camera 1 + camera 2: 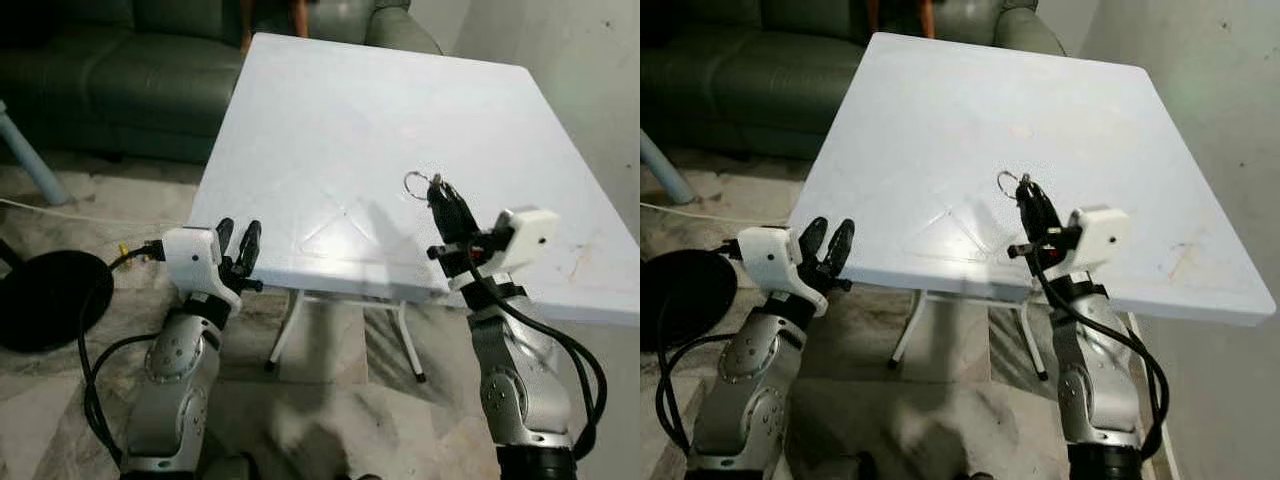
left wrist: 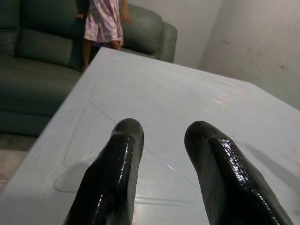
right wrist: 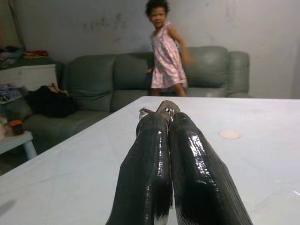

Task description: Hang keys on a hook

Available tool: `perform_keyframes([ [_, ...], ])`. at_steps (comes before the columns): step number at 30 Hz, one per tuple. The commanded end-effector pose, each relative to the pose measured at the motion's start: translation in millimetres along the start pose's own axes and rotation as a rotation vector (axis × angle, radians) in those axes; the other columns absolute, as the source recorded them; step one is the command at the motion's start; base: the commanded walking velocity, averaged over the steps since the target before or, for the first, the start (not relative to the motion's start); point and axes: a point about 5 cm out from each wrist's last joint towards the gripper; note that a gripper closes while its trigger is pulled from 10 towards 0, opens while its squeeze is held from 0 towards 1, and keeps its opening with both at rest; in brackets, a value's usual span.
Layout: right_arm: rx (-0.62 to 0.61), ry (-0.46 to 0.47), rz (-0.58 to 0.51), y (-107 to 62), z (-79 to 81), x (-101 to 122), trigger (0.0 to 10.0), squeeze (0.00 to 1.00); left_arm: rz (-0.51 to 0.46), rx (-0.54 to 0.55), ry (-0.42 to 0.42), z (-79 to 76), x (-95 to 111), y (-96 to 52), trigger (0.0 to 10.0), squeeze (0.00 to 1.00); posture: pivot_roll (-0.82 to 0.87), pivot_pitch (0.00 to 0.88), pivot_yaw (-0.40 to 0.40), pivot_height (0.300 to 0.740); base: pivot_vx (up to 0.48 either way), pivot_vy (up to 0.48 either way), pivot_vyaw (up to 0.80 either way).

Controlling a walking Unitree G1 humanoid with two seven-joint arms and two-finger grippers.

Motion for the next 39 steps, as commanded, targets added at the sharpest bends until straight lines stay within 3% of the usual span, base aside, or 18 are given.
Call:
perform_keyframes([
  [1,-0.024,-0.022,-0.005,-4.3,-4.1,5.6,10.0,0.0,-0.003,0.01,0.001,3.6,-0.4,1.5,10.0,0.0,0.15,0.067,-0.085,0.736,0.0,0.0,0.0],
  [15,-0.145,-0.114,0.125,-38.3,-21.4,-13.5,10.0,0.0,0.02,0.046,0.021,21.2,-8.7,1.8,10.0,0.0,0.13,0.028,-0.062,0.736,0.0,0.0,0.0],
  [22,-0.162,-0.177,0.181,-39.2,-22.3,-22.3,10.0,0.0,0.024,0.042,0.019,23.2,-11.7,1.9,10.0,0.0,0.12,0.008,-0.051,0.736,0.0,0.0,0.0],
  [39,-0.165,-0.186,0.226,-34.2,-19.3,-28.7,10.0,0.0,0.038,0.058,0.047,30.3,-14.3,12.2,10.0,0.0,0.11,0.0,-0.045,0.736,0.0,0.0,0.0],
])
Point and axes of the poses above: a point about 5 cm out from each wrist's last joint towards the gripper, its own y axis pointing out of the wrist towards the gripper, its own x axis along the axis of the wrist's last joint, z = x × y, and after that the axes turned 5 degrees about -y, right-handed
